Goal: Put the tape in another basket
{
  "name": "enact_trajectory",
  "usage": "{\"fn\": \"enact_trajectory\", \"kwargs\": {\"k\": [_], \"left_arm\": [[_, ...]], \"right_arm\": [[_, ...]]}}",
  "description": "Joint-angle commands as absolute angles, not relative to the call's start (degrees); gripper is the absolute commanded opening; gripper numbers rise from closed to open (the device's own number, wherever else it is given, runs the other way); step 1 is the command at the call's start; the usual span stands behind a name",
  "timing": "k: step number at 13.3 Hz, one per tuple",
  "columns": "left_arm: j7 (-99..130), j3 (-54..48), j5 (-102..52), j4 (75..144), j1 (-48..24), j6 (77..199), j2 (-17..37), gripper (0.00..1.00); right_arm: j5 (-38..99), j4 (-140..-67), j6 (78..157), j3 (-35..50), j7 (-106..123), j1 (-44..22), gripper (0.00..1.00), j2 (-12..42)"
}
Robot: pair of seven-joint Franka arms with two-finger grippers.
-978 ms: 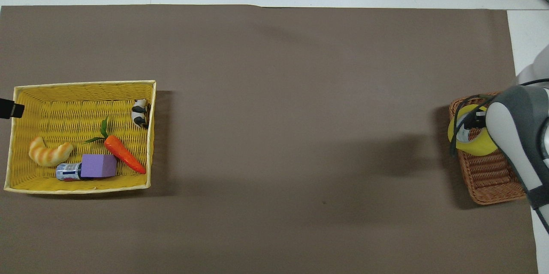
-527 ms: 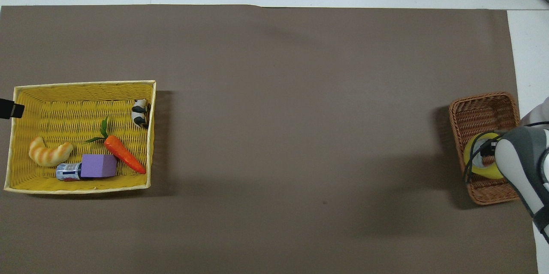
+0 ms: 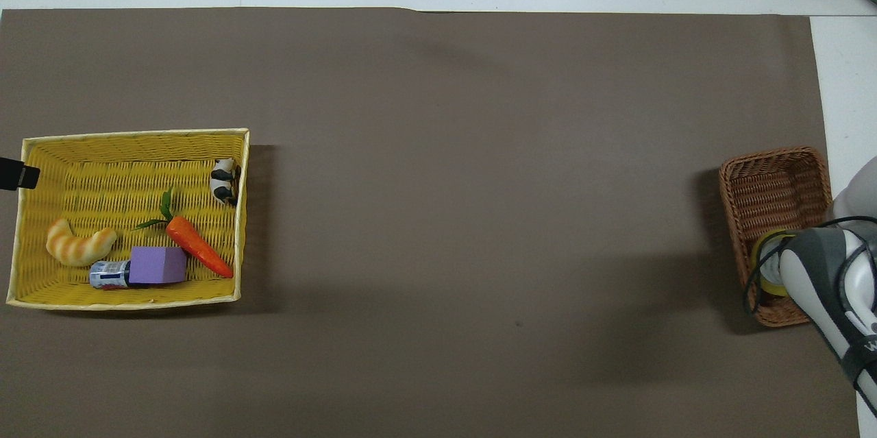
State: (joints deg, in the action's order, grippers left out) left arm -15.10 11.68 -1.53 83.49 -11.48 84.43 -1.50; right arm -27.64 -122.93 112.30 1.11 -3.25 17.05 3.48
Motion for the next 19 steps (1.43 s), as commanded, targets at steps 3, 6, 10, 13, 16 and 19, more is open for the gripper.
{"fn": "enact_trajectory", "kwargs": {"k": [3, 6, 10, 13, 16, 19], "left_arm": [[-15.8, 11.1, -0.5, 83.5, -10.7, 84.0, -2.0, 1.00], [-15.8, 11.1, -0.5, 83.5, -10.7, 84.0, -2.0, 1.00], [-15.7, 11.1, -0.5, 83.5, -10.7, 84.0, -2.0, 1.00], [-15.8, 11.1, -0.5, 83.5, -10.7, 84.0, -2.0, 1.00], [-15.7, 11.1, -0.5, 83.5, -10.7, 84.0, -2.0, 1.00], [-15.8, 11.1, -0.5, 83.5, -10.7, 84.0, -2.0, 1.00]], "right_arm": [[-29.1, -119.5, 109.7, 2.2, -1.5, 17.3, 1.00, 1.4], [-26.5, -115.4, 109.5, 2.5, -1.8, 14.9, 1.00, 2.1], [-15.5, -106.5, 110.1, 2.5, -2.1, 11.1, 1.00, 4.7], [-6.6, -102.2, 110.2, 2.5, -2.2, 9.8, 1.00, 5.1], [-2.4, -96.2, 107.7, 2.5, -2.8, 6.4, 1.00, 5.1], [-0.8, -93.0, 104.1, 2.6, -8.1, 4.1, 1.00, 5.2]]}}
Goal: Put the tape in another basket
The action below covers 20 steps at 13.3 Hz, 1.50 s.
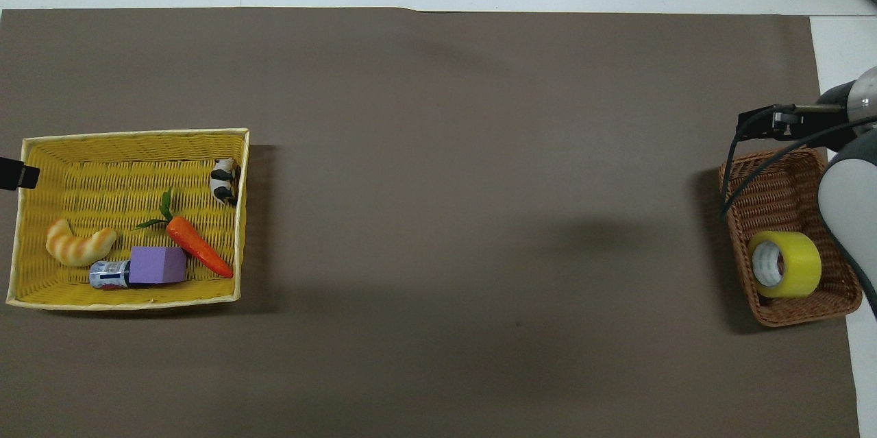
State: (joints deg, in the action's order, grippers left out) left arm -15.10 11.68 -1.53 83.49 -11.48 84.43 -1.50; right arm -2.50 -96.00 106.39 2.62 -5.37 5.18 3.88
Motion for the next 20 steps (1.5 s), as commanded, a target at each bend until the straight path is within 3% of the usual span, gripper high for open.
{"fn": "enact_trajectory", "kwargs": {"k": [1, 7, 11, 20], "left_arm": [[-15.8, 11.1, -0.5, 83.5, -10.7, 84.0, -2.0, 1.00], [-15.8, 11.1, -0.5, 83.5, -10.7, 84.0, -2.0, 1.00], [-15.7, 11.1, -0.5, 83.5, -10.7, 84.0, -2.0, 1.00], [-15.6, 11.0, -0.5, 83.5, -11.1, 84.3, -2.0, 1.00]], "right_arm": [[-0.6, -92.9, 104.0, 2.6, -8.9, 2.8, 1.00, 5.0], [-1.5, -85.8, 88.0, 3.1, -4.2, 2.3, 1.00, 4.5], [-1.6, -82.1, 81.6, 2.4, 3.1, 3.3, 1.00, 4.6], [-1.1, -83.7, 81.7, 2.5, 3.2, 3.4, 1.00, 2.7]]}}
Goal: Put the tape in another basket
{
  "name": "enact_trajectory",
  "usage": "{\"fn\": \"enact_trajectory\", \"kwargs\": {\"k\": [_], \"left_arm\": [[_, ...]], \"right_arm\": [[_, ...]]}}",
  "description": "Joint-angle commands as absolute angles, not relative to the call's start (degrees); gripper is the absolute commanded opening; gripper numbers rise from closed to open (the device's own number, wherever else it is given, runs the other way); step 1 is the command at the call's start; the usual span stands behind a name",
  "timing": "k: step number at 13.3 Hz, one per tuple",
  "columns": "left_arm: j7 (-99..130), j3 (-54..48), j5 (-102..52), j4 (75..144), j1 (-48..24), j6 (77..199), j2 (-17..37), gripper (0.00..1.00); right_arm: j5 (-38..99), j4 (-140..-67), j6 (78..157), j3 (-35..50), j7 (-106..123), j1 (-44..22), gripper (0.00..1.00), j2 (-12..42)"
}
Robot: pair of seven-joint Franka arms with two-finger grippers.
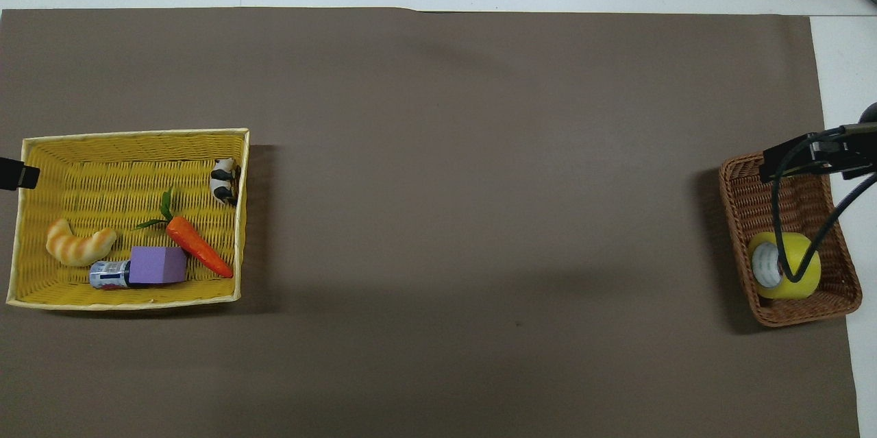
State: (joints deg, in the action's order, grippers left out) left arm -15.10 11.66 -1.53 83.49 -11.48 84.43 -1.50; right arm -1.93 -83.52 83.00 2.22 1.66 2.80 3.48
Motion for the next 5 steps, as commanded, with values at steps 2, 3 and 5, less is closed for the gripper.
{"fn": "enact_trajectory", "kwargs": {"k": [2, 3, 5], "left_arm": [[-15.8, 11.1, -0.5, 83.5, -11.2, 84.1, -2.0, 1.00], [-15.8, 11.1, -0.5, 83.5, -11.0, 84.2, -1.9, 1.00], [-15.8, 11.1, -0.4, 83.5, -10.7, 84.5, -1.9, 1.00]], "right_arm": [[-0.5, -84.0, 82.1, 2.5, 3.2, 3.4, 1.00, 2.5], [-0.2, -84.1, 82.4, 2.5, 3.2, 3.6, 1.00, 2.5], [-0.3, -84.1, 82.4, 2.5, 3.2, 3.5, 1.00, 2.5]]}}
